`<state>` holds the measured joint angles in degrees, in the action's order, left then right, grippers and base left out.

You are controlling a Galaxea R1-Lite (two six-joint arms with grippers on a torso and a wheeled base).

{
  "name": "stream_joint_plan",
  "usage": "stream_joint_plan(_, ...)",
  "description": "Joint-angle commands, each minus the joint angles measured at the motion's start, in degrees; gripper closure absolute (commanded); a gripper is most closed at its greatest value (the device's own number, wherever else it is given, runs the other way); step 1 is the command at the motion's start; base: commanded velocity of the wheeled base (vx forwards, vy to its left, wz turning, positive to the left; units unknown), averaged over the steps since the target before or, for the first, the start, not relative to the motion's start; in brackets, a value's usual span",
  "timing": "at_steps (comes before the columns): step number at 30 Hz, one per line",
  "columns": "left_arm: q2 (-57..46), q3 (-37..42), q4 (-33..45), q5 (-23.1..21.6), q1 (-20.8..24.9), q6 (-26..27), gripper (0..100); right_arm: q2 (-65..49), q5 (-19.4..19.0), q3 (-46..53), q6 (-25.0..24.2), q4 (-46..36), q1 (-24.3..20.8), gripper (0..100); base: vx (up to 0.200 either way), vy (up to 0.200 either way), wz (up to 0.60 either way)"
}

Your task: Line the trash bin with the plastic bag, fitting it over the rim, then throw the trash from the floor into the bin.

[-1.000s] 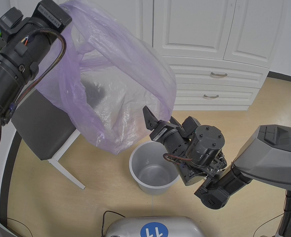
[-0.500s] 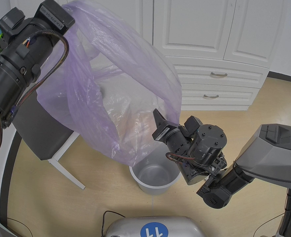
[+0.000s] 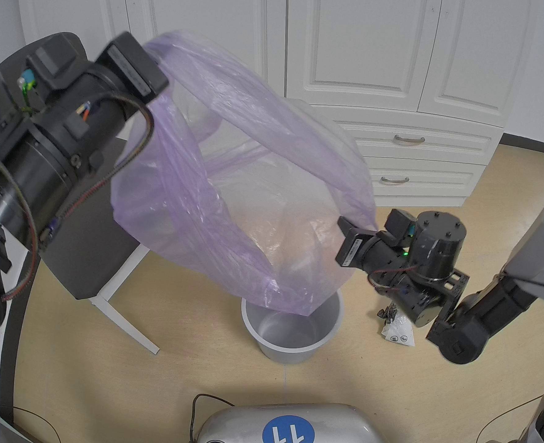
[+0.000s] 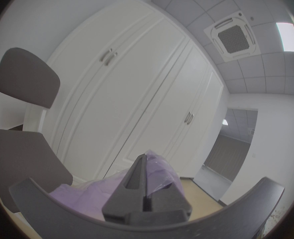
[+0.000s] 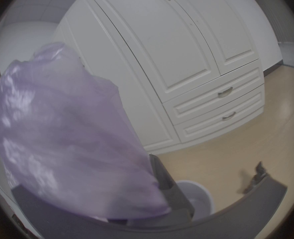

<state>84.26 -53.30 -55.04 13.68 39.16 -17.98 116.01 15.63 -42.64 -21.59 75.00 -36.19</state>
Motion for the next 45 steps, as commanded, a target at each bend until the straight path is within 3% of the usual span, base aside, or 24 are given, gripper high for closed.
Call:
stream_joint_plan(1, 6.4, 3.1, 3.0, -4.9, -1.8, 0.0, 100, -12.6, -2.2, 0.5, 1.5, -10.9, 7.5, 100, 0.000, 0.000, 0.00)
stream_joint_plan(2, 8.4, 4.6, 5.5, -7.4, -2.9, 0.3, 100, -16.5, -4.1, -0.1, 1.6, -17.7, 10.1, 100, 0.000, 0.000, 0.00)
stream_joint_plan(4, 9.3, 5.3, 6.7, -8.8, -3.6, 0.8, 100, -18.2, -5.0, -0.2, 1.6, -20.5, 11.1, 100, 0.000, 0.000, 0.00)
stream_joint_plan(7, 13.5, 6.8, 10.9, -14.1, -7.5, 5.2, 100, -23.5, -6.9, -2.7, 1.6, -33.0, 14.1, 100, 0.000, 0.000, 0.00)
stream_joint_plan(13, 19.4, 6.5, 10.6, -14.8, -12.4, 7.7, 100, -23.6, -6.8, -5.1, 1.9, -41.6, 16.5, 100, 0.000, 0.000, 0.00)
stream_joint_plan(18, 24.2, 4.9, 9.7, -15.2, -14.6, 7.6, 100, -21.9, -6.8, -1.3, 9.2, -42.2, 16.9, 100, 0.000, 0.000, 0.00)
stream_joint_plan(20, 27.8, 3.7, 6.7, -15.0, -15.2, 7.3, 100, -19.2, -6.8, 1.1, 14.5, -42.0, 16.9, 100, 0.000, 0.000, 0.00)
stream_joint_plan(29, 30.7, 3.3, 2.8, -14.6, -15.6, 7.3, 100, -14.8, -5.4, 3.3, 20.7, -42.1, 17.1, 100, 0.000, 0.000, 0.00)
stream_joint_plan(33, 30.7, 3.1, 2.8, -14.3, -15.8, 7.6, 100, -14.9, -2.2, 6.5, 27.0, -41.7, 16.7, 100, 0.000, 0.000, 0.00)
stream_joint_plan(39, 32.2, 2.1, 2.7, -14.3, -16.0, 7.5, 100, -14.5, -1.9, 9.1, 32.1, -41.4, 16.4, 100, 0.000, 0.000, 0.00)
stream_joint_plan(45, 33.2, 2.0, 1.2, -14.5, -16.7, 7.7, 100, -14.0, 0.3, 9.3, 32.0, -34.5, 16.1, 100, 0.000, 0.000, 0.00)
